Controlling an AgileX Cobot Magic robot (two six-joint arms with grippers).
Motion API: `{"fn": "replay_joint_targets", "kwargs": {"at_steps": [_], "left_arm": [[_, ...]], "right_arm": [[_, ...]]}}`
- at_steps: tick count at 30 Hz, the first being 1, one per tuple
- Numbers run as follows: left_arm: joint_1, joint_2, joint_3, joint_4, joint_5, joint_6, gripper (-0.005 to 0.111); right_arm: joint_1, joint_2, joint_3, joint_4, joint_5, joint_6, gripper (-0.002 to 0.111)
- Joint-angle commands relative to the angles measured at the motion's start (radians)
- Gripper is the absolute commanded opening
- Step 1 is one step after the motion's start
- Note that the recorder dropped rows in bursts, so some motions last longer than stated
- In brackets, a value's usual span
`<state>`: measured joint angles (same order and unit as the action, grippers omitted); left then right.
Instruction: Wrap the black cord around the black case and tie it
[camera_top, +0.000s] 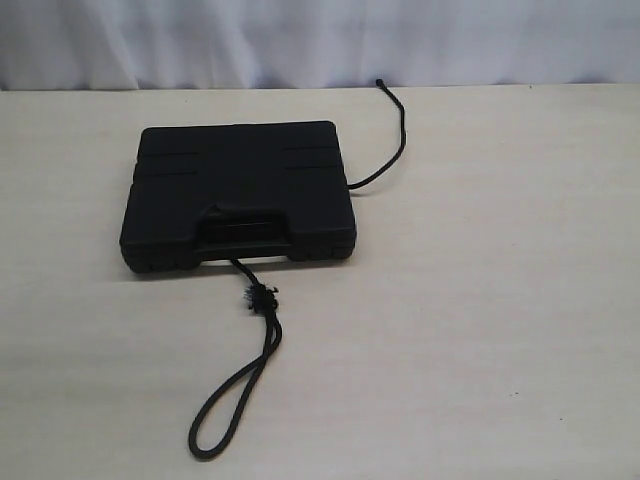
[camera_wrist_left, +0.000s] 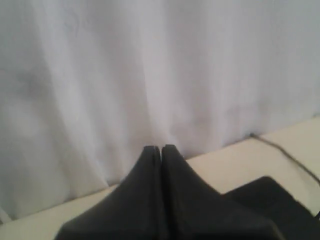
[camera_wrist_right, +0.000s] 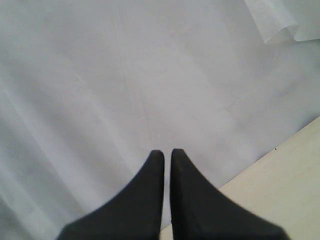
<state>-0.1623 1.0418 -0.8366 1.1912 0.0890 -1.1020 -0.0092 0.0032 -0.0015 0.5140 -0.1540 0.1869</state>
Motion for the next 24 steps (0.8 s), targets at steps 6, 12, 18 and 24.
{"fn": "replay_joint_targets", "kwargs": {"at_steps": [6, 12, 18, 24], "left_arm": [[-0.133, 0.44, -0.326, -0.472, 0.567, 0.82, 0.0], [-0.129, 0.629, -0.45, -1.348, 1.02, 2.013, 0.0], [-0.138, 0.734, -0.421, -1.49, 0.913, 2.066, 0.002], [-0.198, 0.786, -0.421, -1.478, 0.85, 2.138, 0.032]], "right_arm": [[0.0, -0.003, 0.001, -0.002, 0.026, -0.02, 0.004], [0.0, -0.003, 0.001, -0.002, 0.026, -0.02, 0.004], [0.0, -0.003, 0.001, -0.005, 0.058, -0.027, 0.004], [0.0, -0.003, 0.001, -0.005, 0.058, -0.034, 0.004]]}}
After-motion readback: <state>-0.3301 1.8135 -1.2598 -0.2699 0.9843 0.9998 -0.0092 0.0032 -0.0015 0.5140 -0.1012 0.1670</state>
